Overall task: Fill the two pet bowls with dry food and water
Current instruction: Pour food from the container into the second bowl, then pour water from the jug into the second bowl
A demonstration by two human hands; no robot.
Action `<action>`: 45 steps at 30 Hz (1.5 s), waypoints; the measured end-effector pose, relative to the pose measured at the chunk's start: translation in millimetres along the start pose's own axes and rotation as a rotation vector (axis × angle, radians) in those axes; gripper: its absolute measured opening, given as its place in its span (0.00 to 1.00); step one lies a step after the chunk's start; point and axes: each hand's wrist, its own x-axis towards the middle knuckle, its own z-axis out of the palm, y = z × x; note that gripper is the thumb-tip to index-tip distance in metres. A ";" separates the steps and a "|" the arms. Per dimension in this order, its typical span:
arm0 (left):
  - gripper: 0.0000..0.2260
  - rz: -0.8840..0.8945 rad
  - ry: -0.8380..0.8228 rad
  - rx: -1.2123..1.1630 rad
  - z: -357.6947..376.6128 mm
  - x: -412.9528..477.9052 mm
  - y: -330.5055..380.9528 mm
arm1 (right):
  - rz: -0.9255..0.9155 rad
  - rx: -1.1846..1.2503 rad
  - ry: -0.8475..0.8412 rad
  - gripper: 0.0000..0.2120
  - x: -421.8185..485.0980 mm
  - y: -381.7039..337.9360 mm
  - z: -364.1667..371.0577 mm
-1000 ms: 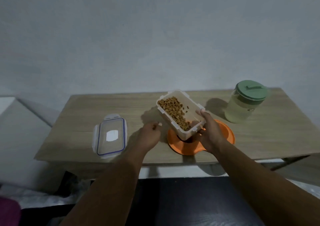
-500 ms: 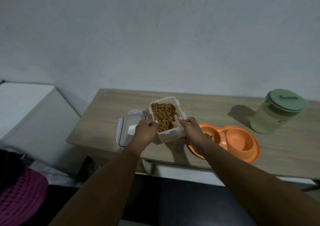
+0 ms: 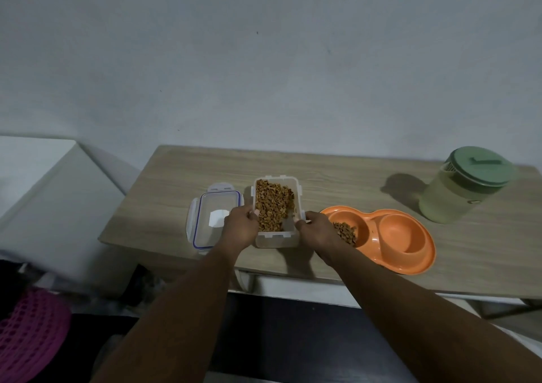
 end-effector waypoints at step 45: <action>0.54 0.672 -0.472 0.734 192.7 -26.4 142.8 | 0.135 0.614 0.774 0.26 -19.7 85.9 -291.5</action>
